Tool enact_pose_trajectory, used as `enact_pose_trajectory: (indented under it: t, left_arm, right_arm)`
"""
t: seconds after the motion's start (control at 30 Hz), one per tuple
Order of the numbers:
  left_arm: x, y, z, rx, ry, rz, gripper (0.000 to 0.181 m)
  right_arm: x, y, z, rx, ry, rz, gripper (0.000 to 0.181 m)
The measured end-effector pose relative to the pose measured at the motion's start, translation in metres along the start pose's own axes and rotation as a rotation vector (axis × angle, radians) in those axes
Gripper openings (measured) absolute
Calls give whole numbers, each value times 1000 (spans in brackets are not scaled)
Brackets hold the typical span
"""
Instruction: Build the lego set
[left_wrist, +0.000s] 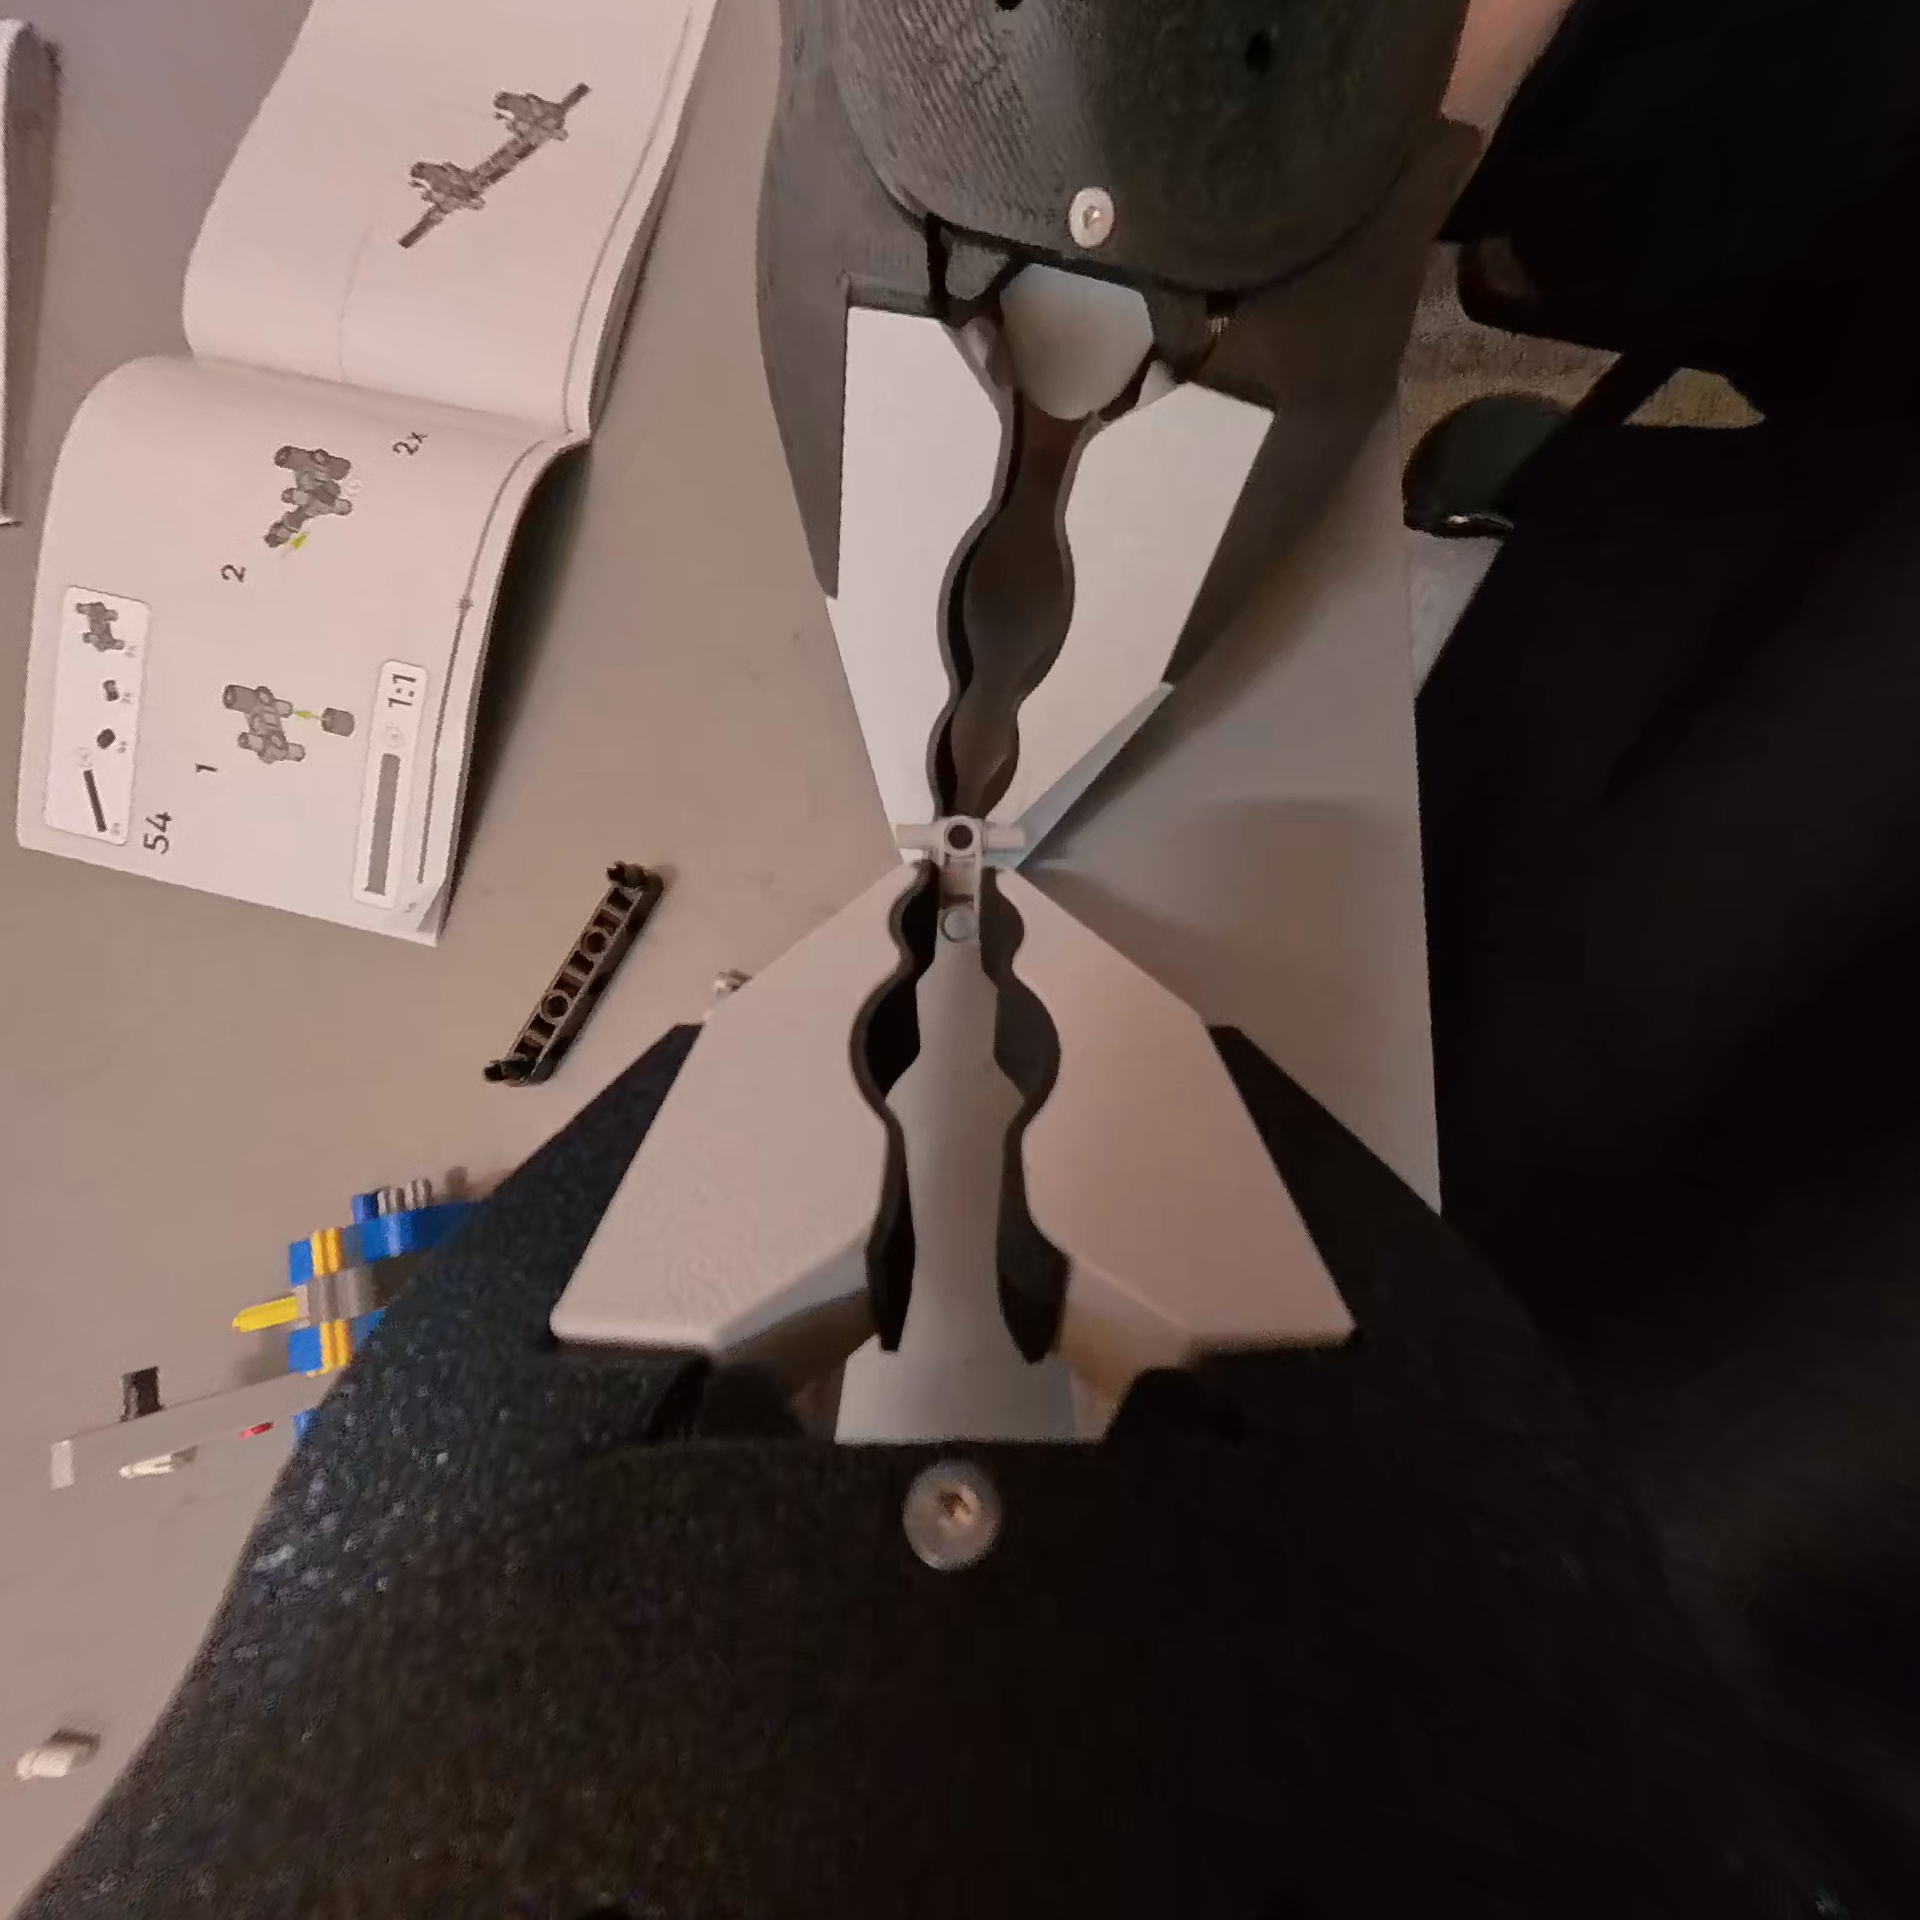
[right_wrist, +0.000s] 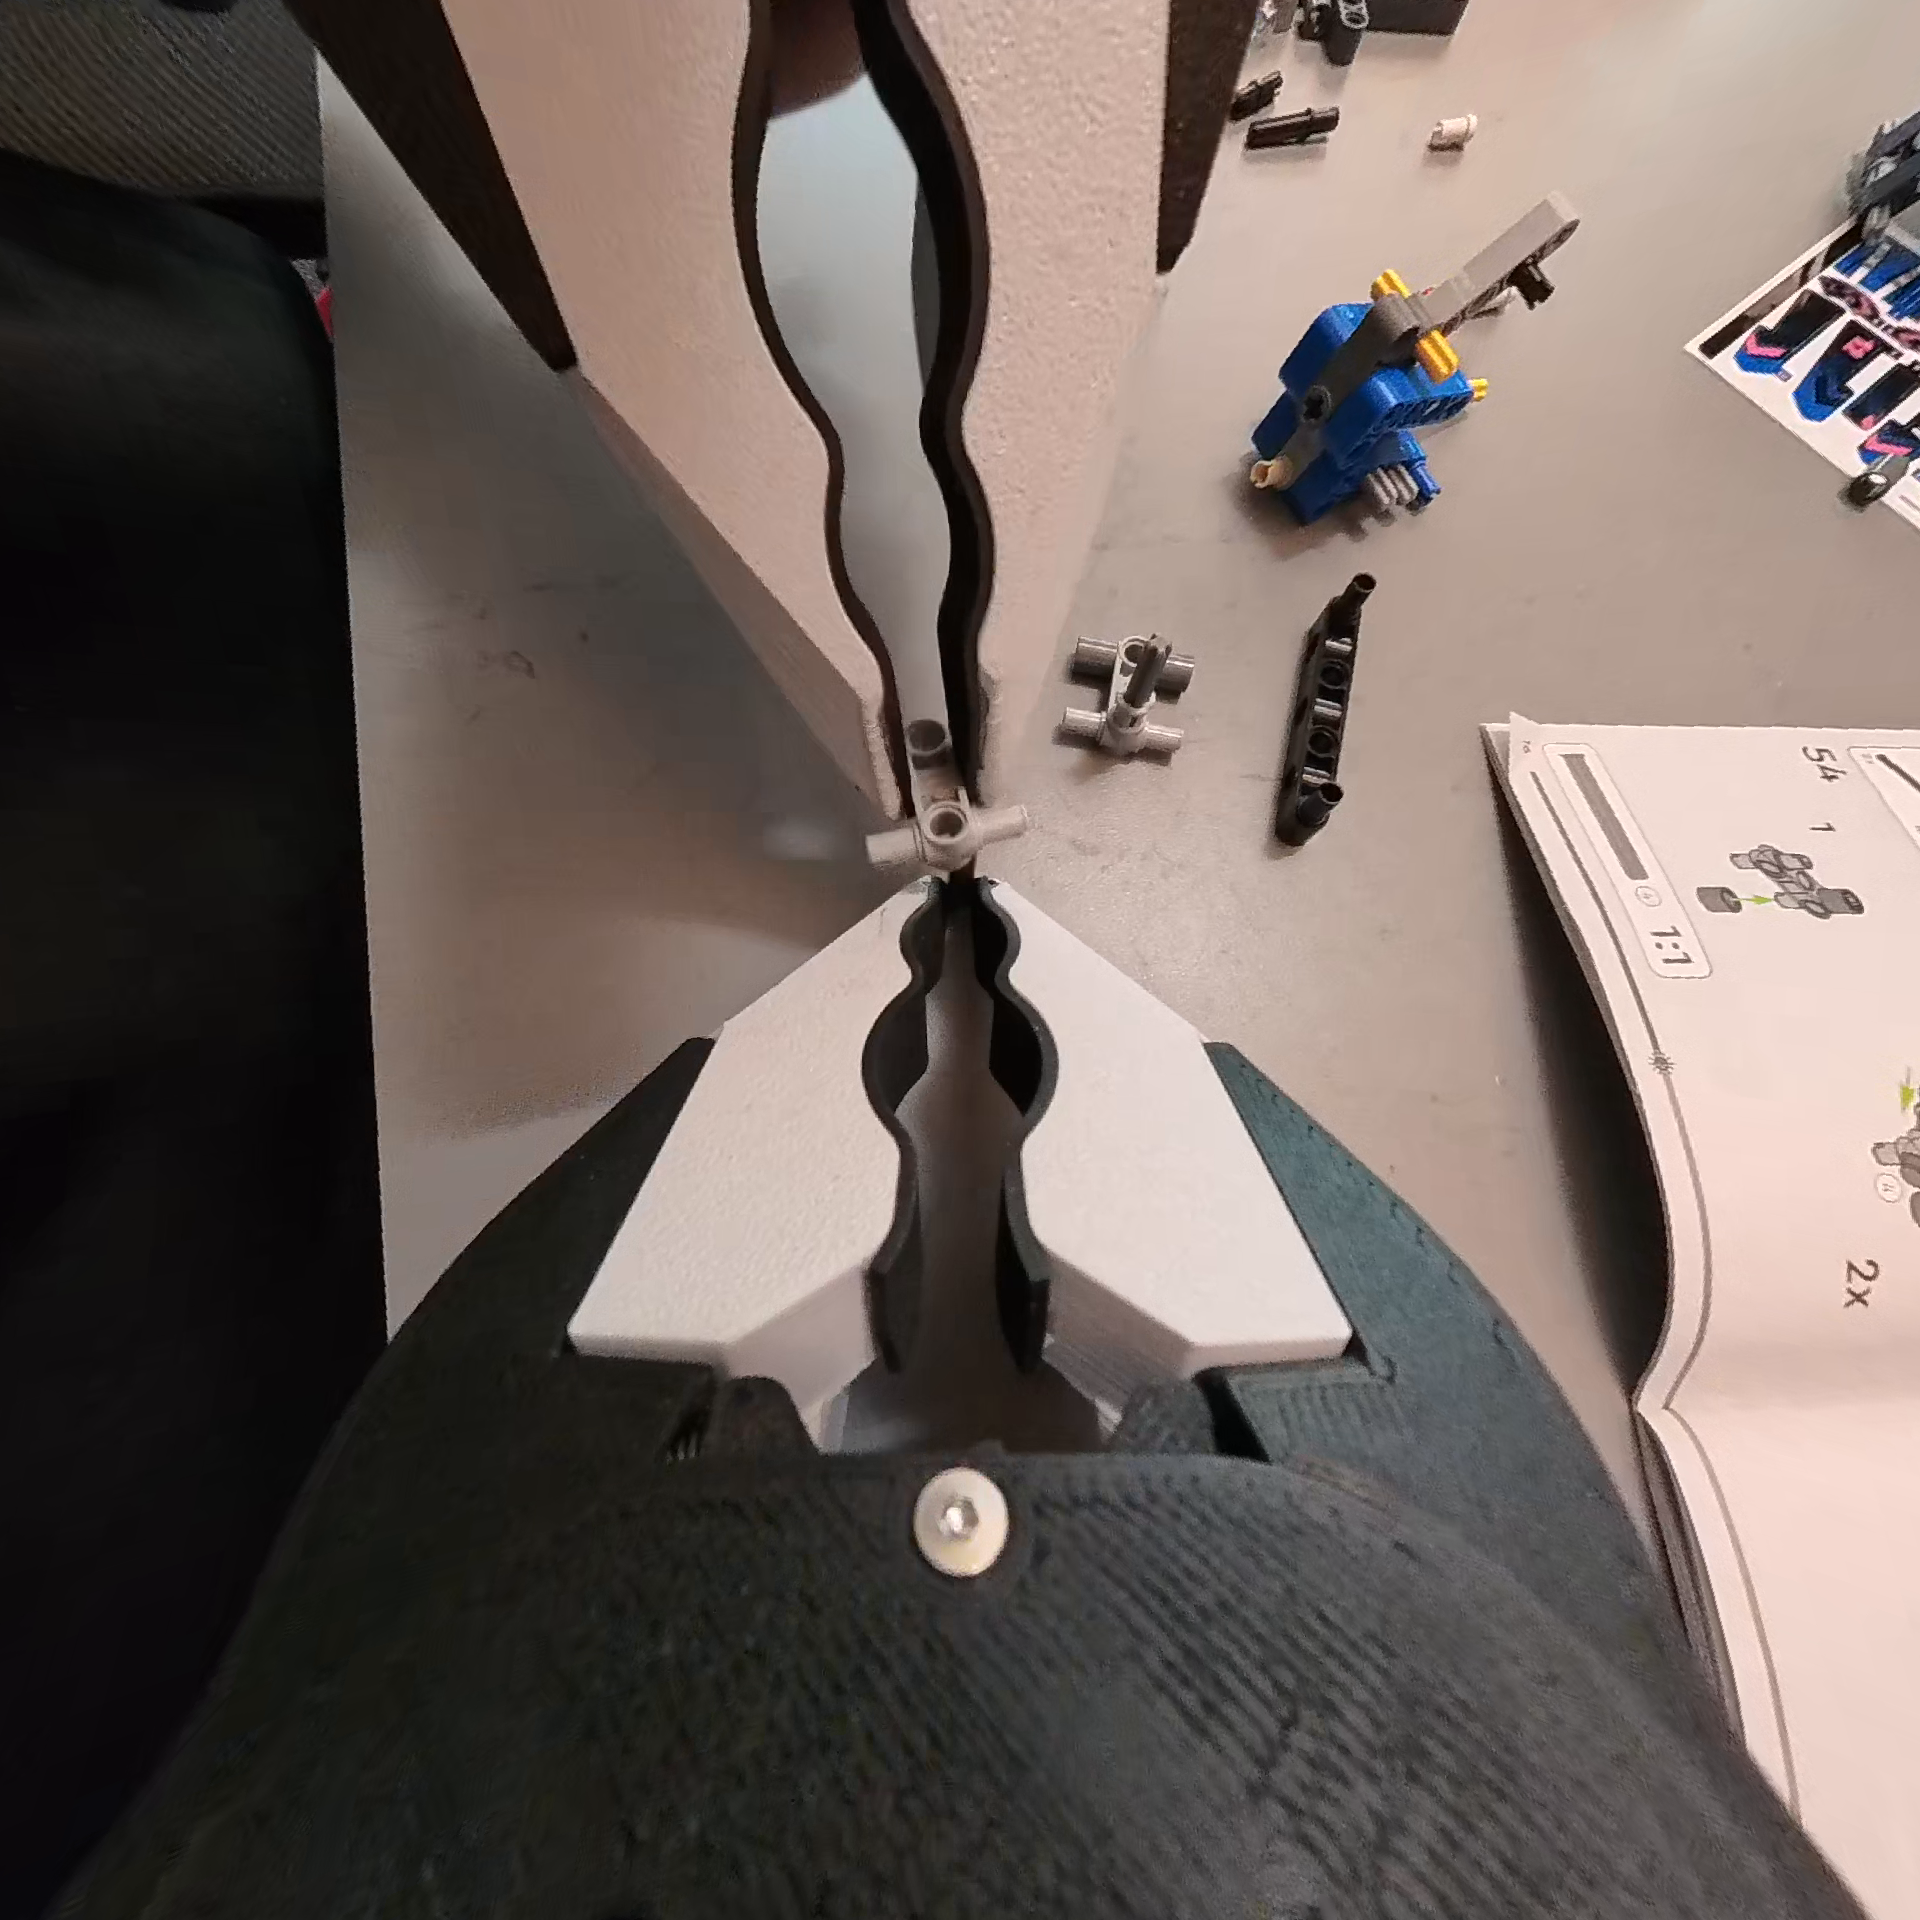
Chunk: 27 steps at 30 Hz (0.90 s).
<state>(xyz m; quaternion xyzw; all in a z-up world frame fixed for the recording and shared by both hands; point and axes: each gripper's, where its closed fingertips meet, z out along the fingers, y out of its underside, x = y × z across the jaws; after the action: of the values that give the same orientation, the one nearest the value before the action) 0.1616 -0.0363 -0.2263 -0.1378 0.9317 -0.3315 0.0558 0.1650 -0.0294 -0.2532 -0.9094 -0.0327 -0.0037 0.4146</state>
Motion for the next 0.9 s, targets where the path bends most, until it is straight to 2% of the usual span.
enact_pose_trajectory:
  t: [0.03,0.47,0.6,0.77,0.9]
  left_arm:
    - [0,1,0,-16,-1,10,5]
    - [-1,13,8,-151,-7,74,5]
    - [-2,18,11,-178,-15,72,5]
    - [0,21,17,-175,-9,52,5]
    - [3,18,15,-102,4,15,15]
  right_arm:
    - [0,0,0,0,0,0,3]
    - [-1,0,0,1,5,-13,5]
    - [0,4,-6,1,7,42,27]
    - [0,11,-13,1,10,63,31]
    - [-2,11,-13,0,13,63,31]
